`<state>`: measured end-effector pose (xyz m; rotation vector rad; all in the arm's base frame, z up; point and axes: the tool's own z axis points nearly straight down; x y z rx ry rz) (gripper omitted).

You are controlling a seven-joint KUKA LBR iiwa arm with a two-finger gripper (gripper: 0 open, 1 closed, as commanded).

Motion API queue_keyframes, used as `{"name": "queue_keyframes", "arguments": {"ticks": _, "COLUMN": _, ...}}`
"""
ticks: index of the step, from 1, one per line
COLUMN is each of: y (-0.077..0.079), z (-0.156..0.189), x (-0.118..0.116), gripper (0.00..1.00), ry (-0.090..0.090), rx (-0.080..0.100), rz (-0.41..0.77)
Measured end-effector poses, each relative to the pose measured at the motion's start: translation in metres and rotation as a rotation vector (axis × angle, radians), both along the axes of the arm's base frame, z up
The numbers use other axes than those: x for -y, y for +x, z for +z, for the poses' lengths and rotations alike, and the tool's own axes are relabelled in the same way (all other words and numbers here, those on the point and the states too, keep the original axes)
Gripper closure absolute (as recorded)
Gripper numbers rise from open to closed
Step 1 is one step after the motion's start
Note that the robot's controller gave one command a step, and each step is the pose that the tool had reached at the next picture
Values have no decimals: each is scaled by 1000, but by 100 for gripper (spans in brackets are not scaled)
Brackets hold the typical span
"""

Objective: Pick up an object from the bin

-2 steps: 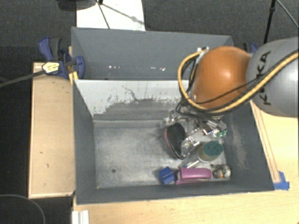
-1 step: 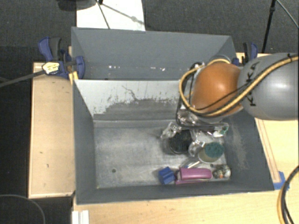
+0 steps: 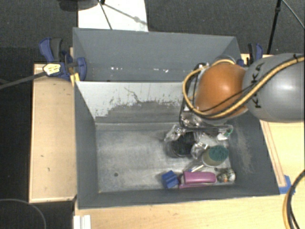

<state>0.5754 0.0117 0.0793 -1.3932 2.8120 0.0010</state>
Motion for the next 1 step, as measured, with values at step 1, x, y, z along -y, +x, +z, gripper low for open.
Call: {"name": "queue_keyframes", "arguments": {"ticks": 1, "y": -12, "z": 138, "x": 18, "gripper": 100, "ry": -3, "rx": 5, "rz": 280}}
